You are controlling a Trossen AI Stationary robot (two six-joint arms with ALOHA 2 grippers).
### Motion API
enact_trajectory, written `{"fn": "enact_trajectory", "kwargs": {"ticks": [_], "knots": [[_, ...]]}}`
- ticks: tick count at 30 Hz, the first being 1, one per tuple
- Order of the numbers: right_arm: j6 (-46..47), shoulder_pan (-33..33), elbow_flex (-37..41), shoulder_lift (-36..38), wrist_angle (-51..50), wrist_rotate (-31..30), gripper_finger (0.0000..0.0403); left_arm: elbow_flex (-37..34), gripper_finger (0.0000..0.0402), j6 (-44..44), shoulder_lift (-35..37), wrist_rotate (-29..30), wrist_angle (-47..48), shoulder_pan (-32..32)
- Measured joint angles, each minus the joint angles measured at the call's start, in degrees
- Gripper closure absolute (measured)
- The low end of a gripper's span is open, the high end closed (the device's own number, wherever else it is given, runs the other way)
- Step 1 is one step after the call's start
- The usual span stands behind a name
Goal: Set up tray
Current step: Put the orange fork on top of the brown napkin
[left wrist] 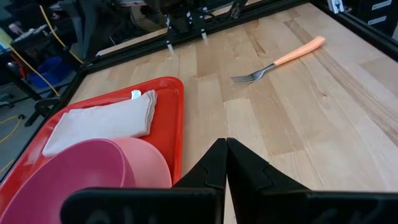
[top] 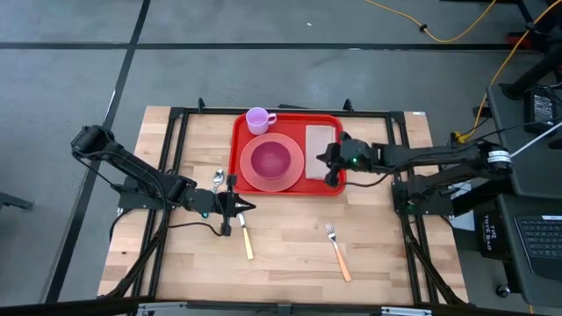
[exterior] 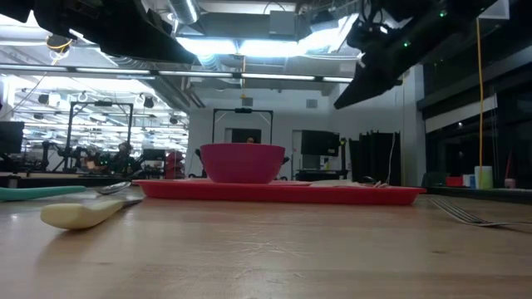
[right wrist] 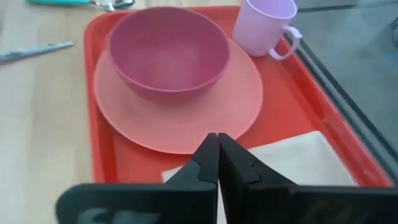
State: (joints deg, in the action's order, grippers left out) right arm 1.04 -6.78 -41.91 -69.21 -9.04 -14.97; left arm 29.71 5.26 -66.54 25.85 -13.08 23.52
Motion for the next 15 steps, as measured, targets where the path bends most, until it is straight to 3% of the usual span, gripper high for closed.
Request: {"fn": "enact_trajectory", "kwargs": {"ticks": [8,15], "knots": [[1.25,4.16,0.0,0.0,2.45,-5.6,0.0396,0.0,0.0397,-1.46,0.0,-0.34,-0.02,0.01],[0.26,4.2,0.0,-0.02,3.67,-5.95,0.0395,0.0,0.0398,-0.75,0.0,-0.35,-0.27,0.01]]}}
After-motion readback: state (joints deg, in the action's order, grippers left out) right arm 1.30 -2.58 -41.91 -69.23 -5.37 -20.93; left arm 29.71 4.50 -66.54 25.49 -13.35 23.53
